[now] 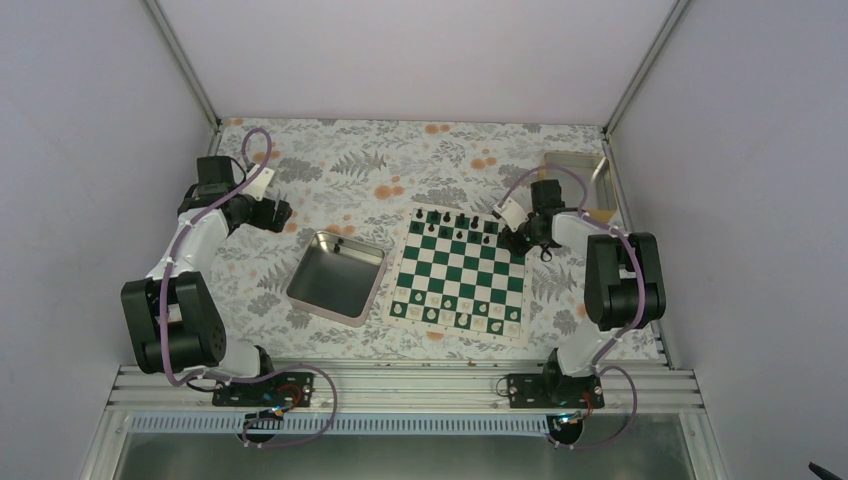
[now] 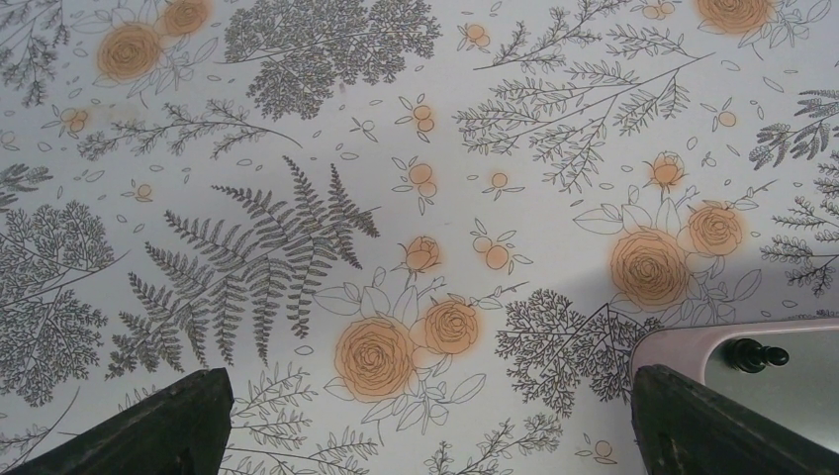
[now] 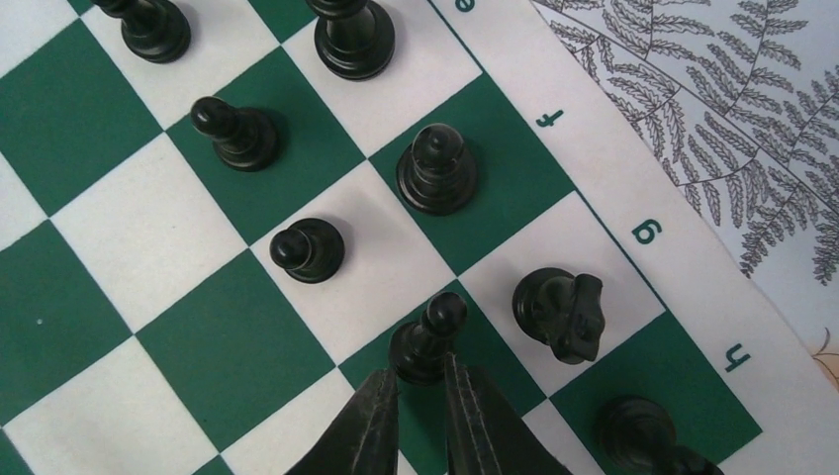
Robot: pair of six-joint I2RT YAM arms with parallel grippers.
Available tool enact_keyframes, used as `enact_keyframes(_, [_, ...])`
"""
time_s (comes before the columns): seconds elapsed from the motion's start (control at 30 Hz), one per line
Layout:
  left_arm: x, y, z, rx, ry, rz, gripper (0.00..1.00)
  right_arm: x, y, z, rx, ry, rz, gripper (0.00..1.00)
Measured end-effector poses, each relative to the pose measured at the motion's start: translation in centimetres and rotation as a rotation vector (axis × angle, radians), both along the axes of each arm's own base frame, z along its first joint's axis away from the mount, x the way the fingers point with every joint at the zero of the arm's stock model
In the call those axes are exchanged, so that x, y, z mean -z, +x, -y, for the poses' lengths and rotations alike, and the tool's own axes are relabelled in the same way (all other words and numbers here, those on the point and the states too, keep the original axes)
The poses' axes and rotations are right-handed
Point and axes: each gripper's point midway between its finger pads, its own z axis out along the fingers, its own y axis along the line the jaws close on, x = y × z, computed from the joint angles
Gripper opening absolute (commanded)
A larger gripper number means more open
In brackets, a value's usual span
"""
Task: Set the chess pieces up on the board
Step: Place the chess piece on the chessboard, then adjust the storage box at the center of the board.
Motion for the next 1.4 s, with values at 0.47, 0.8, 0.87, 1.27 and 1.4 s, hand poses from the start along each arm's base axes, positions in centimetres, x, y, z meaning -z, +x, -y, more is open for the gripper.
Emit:
enact_keyframes(0.47, [0.0,0.0,0.1,0.003,0.000,0.000,1.00,-0.1,-0.2,0.0,-0.003,-0.001,-0.006,0.16])
enact_keyframes(0.8, [0.0,0.0,0.1,0.003,0.004,-0.001,1.00,-5.8,-1.5,-0.1,-0.007,0.005,0.083,0.25])
enact_keyframes(0.87, [0.0,0.0,0.1,0.003,0.003,-0.001,1.00,-7.8,-1.7,-0.5,-0.018,0.009,0.115,0.31])
enact_keyframes(1.27, [0.8,0.3,0.8,0.049,0.022,-0.015,1.00,-16.8,-1.3,-20.5,-0.489,0.064,0.286,0.50])
enact_keyframes(1.4, [0.7,0.4,0.8,0.061,0.036,-0.013,1.00,-14.5,-3.0,-26.7,-0.689,0.038,0.280,0.54])
